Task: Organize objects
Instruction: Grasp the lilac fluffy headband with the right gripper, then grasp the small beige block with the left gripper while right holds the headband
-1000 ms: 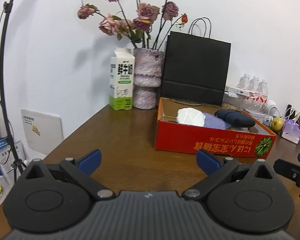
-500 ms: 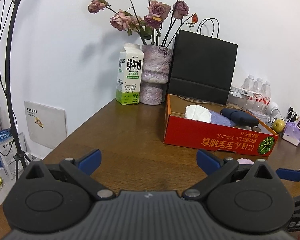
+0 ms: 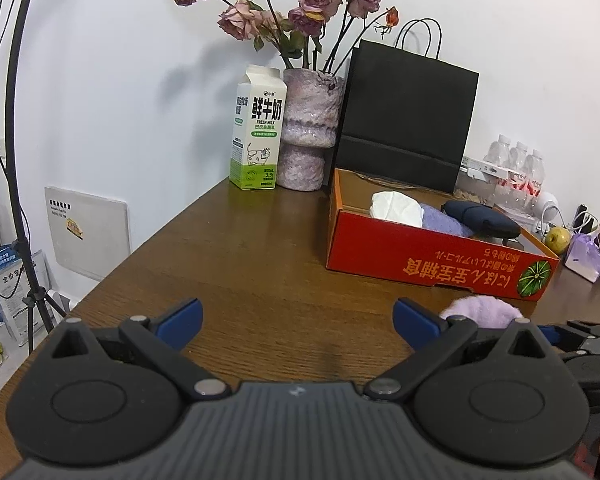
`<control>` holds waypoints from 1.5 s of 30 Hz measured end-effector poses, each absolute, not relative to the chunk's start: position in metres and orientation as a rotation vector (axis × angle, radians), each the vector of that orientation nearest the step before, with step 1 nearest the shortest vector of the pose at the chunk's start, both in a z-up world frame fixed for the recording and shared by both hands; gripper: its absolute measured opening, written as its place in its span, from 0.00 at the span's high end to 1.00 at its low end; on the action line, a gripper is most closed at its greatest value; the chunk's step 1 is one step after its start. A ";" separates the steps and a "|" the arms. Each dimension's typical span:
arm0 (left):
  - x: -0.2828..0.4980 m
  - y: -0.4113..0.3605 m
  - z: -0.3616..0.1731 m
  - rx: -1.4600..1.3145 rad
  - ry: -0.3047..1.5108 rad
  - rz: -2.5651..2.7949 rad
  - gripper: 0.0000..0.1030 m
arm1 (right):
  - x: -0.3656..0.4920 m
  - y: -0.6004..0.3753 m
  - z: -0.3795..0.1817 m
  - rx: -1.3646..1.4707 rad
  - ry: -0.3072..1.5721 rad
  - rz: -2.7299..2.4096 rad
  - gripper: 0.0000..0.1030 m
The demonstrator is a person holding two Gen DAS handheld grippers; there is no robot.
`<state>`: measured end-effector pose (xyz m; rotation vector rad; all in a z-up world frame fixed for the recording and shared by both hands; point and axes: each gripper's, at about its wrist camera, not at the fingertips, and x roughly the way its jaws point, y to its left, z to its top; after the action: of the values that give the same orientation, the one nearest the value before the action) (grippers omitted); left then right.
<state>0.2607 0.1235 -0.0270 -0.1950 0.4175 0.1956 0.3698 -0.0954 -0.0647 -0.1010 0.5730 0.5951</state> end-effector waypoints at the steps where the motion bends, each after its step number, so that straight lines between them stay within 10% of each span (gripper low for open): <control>1: 0.261 0.123 -0.027 -0.195 0.419 0.196 0.00 | 0.370 -0.095 -0.065 -0.104 0.571 0.594 0.24; 6: 0.263 0.123 -0.029 -0.200 0.427 0.197 0.00 | 0.367 -0.102 -0.062 -0.079 0.541 0.600 0.68; 9: 0.264 0.125 -0.029 -0.209 0.429 0.204 0.00 | 0.364 -0.110 -0.059 -0.057 0.510 0.572 0.73; 45: 0.276 0.042 -0.056 0.041 0.623 0.033 0.00 | 0.318 -0.214 -0.048 -0.055 0.295 0.447 0.73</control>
<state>0.2758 0.0421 -0.0556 0.0407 0.6230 0.0332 0.3184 -0.2135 -0.0480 -0.0555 0.2946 0.4470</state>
